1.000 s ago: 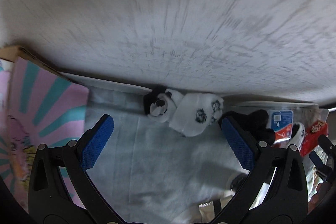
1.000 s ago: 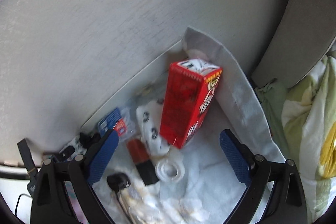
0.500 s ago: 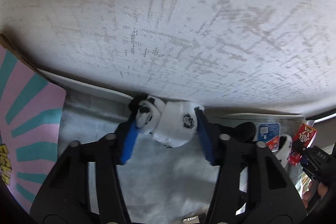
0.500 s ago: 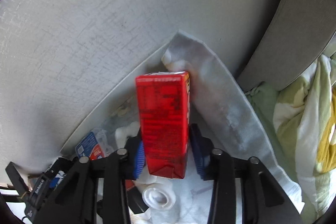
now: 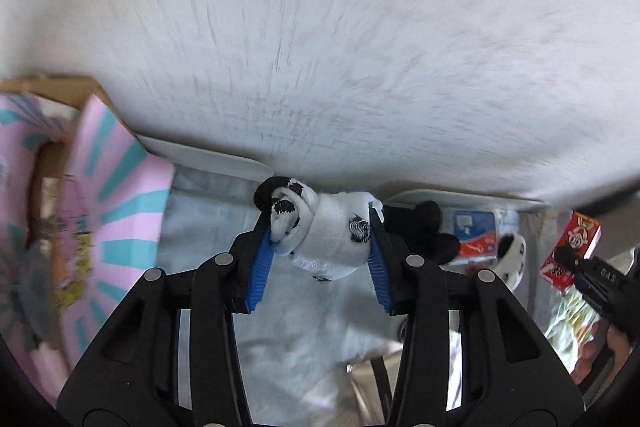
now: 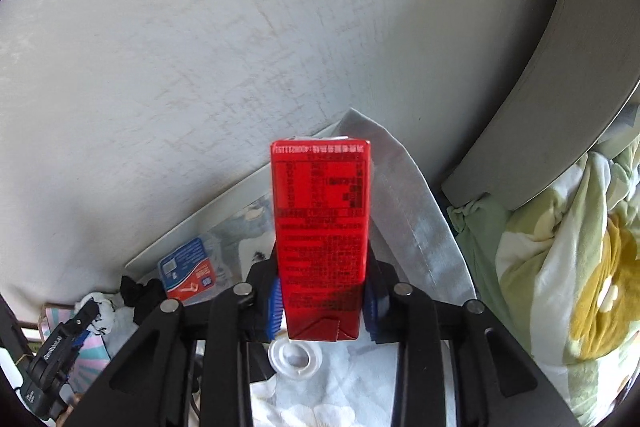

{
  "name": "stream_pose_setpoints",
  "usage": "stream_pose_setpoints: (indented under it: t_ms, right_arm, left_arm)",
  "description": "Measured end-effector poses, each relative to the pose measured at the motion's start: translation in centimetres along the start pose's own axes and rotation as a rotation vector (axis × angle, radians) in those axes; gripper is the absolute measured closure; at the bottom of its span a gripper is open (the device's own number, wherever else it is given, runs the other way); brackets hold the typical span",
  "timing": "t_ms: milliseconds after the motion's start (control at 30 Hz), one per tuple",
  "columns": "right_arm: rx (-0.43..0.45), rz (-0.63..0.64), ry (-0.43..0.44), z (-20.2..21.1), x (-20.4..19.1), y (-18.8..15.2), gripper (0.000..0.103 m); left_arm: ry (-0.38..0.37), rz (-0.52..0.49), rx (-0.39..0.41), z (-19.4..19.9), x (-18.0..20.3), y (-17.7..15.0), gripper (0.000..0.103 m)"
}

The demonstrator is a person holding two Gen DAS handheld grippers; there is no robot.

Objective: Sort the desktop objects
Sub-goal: 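Grasp the white panda sock with left gripper while right gripper grasps red juice box, then carry sock and juice box over the cardboard box and open both grippers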

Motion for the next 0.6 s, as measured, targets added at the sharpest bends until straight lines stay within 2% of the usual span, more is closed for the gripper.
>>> stream_pose_setpoints:
  t_ms: [267,300,367,600]
  right_arm:
    - [0.016,0.078,0.000,3.1,-0.8,-0.9,0.074]
    - [0.019,0.089,0.000,3.3,-1.4,-1.4,0.074]
    - [0.033,0.113,0.003,4.5,-1.8,-1.7,0.074]
    - [0.070,0.216,0.059,8.0,-4.7,-2.4,0.074]
  left_arm:
    - [0.016,-0.036,0.075,6.0,0.2,0.5,0.064]
    - [0.021,-0.035,0.083,6.4,-1.2,1.5,0.064]
    - [0.027,-0.034,0.099,8.0,-1.6,2.0,0.064]
    - [0.043,0.011,0.164,12.7,-5.3,1.8,0.064]
Point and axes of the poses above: each gripper's, at about its wrist camera, not at the fingertips, and z roughly against the way its jaws point, x to its right, y to its top, the point moved 7 cm from there along -z, roughly the way its jaws point, and after that the axes turned 6 degrees about -z, right-handed, at the moved point
